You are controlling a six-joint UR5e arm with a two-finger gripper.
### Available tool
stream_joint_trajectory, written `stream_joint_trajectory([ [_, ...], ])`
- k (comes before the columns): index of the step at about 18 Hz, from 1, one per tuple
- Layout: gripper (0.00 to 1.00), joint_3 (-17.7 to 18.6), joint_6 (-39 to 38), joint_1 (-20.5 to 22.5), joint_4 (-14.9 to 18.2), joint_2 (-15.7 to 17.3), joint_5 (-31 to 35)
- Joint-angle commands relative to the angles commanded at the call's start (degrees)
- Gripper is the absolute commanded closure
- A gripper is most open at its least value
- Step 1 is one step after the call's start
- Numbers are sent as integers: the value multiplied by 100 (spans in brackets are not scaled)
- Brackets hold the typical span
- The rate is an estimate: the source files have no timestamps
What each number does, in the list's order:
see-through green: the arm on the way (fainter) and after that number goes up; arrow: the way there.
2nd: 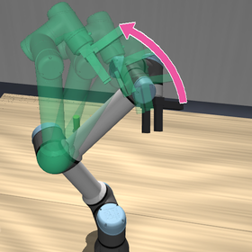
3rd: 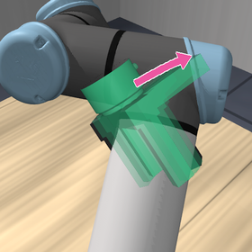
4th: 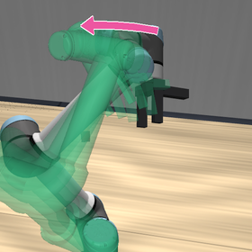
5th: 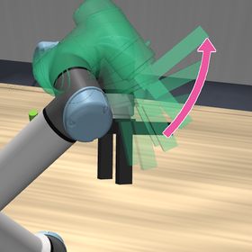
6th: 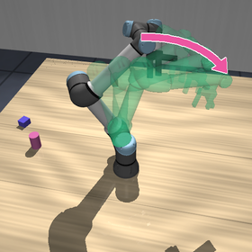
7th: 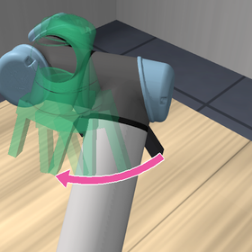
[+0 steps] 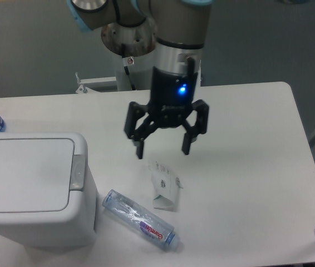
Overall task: Open the trash can
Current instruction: 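Move the open gripper toward the white trash can lid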
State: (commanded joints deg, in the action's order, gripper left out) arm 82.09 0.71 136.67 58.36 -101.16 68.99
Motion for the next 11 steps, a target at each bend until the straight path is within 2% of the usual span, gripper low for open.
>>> stream_joint_trajectory([
  [11, 0, 123, -27, -492, -9, -193, 79],
])
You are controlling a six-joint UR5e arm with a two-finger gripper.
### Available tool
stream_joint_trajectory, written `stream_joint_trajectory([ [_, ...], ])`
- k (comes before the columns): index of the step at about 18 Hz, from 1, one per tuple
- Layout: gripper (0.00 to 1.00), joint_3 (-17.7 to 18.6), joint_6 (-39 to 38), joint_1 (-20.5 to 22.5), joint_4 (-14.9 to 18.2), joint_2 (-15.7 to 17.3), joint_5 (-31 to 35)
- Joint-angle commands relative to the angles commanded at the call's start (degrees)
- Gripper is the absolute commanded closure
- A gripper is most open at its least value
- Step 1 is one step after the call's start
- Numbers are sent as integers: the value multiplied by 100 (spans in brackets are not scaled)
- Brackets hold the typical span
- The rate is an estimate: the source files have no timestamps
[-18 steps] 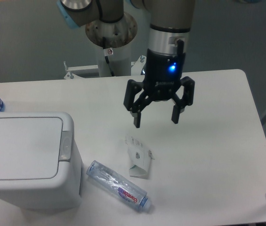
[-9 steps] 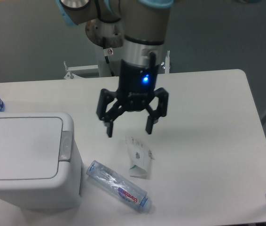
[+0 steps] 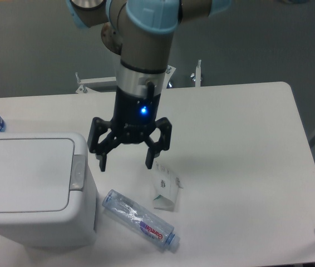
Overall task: Open the trash can
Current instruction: 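Move the open gripper toward the white trash can lid, then press the gripper finger down on the lid's hinge edge to flip it open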
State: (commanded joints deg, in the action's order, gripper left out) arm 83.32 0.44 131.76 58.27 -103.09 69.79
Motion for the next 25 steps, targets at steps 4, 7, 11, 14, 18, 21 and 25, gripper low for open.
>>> stream_joint_trajectory([
  [4, 0, 105, 9, -97, 0, 0, 0],
  [7, 0, 114, 9, -106, -9, -9, 0],
  [11, 0, 114, 9, -115, -9, -26, 0],
  [14, 0, 123, 9, -115, 0, -26, -9],
  [18, 0, 141, 9, -150, -9, -26, 0],
  [21, 0, 150, 9, -150, -9, -53, 0],
  [25, 0, 141, 9, -150, -9, -79, 0],
])
